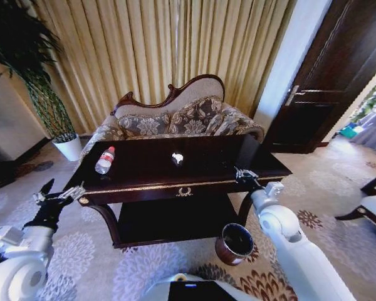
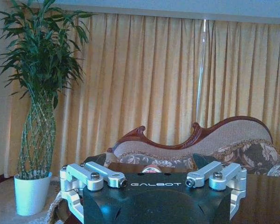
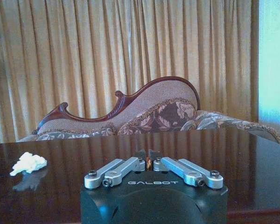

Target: Move to the front of the table and place the trash on the table into the trash bin.

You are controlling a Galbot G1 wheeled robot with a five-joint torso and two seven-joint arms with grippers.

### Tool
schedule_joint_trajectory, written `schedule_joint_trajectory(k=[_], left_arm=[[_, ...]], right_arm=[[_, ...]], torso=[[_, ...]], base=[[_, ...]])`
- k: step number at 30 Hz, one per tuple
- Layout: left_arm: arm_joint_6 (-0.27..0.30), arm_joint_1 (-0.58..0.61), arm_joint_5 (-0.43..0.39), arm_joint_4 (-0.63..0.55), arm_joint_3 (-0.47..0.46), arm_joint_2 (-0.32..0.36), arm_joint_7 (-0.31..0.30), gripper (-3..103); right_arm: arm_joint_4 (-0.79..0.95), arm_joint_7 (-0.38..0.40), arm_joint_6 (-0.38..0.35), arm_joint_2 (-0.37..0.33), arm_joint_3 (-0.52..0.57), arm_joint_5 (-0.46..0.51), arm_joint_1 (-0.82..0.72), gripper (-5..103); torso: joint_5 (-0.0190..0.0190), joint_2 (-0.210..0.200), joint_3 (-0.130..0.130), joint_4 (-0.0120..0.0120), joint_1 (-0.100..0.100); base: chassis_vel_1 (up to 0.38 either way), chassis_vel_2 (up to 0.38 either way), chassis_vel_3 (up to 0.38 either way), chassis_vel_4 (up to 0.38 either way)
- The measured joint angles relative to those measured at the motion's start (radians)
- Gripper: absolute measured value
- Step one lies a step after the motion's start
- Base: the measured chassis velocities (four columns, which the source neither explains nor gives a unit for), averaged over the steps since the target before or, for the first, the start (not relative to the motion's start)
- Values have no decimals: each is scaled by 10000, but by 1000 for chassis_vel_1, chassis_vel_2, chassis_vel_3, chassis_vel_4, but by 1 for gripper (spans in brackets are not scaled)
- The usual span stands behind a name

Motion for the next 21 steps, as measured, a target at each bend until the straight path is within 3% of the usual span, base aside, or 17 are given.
schedule_joint_trajectory(k=[21], left_arm=[[-102,50,-2,26,-29,-80,56,100]], right_arm=[[-162,-46,118,90,-85,-93,-37,3]], torso=[[0,1,-1,-1,-1]], base=[[99,-100,-100,100]])
